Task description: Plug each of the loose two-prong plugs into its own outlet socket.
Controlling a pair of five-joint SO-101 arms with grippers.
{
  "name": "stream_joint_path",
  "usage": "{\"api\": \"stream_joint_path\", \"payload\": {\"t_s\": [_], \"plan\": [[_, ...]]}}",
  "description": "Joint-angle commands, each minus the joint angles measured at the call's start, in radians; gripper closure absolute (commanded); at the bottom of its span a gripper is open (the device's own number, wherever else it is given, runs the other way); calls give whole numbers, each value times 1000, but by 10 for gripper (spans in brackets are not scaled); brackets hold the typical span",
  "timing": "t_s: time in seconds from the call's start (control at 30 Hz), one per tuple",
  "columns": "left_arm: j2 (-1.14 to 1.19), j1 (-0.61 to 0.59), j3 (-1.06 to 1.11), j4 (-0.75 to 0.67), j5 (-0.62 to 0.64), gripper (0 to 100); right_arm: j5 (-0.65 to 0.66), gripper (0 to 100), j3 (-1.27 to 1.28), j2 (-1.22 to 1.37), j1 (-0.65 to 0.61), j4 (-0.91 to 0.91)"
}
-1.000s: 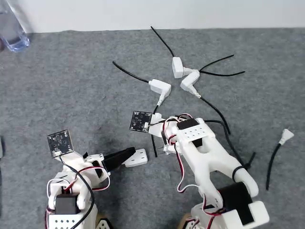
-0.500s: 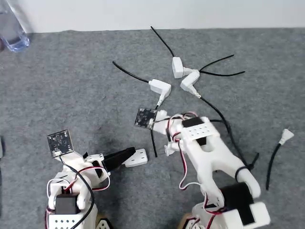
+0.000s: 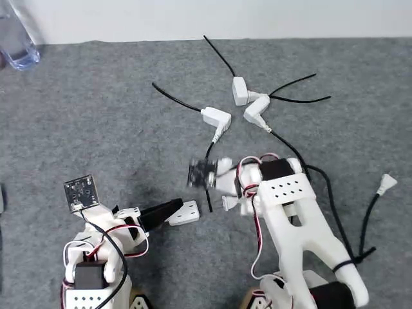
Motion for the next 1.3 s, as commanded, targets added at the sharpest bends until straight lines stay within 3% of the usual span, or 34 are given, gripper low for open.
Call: {"api": "stream_joint_path", "payload": {"t_s": [0.0, 0.23, 0.4, 1.27], "plan": [[-5, 2, -12, 6, -9, 349, 91, 707, -49, -35, -8, 70], [-5, -2, -12, 6, -9, 349, 81, 707, -35, -33, -96, 28], [-8, -95, -12, -5, -11, 349, 14, 707, 23, -33, -168, -33], [-5, -98, -12, 14, -64, 349, -18, 752, 221, -33, -185, -257]]}}
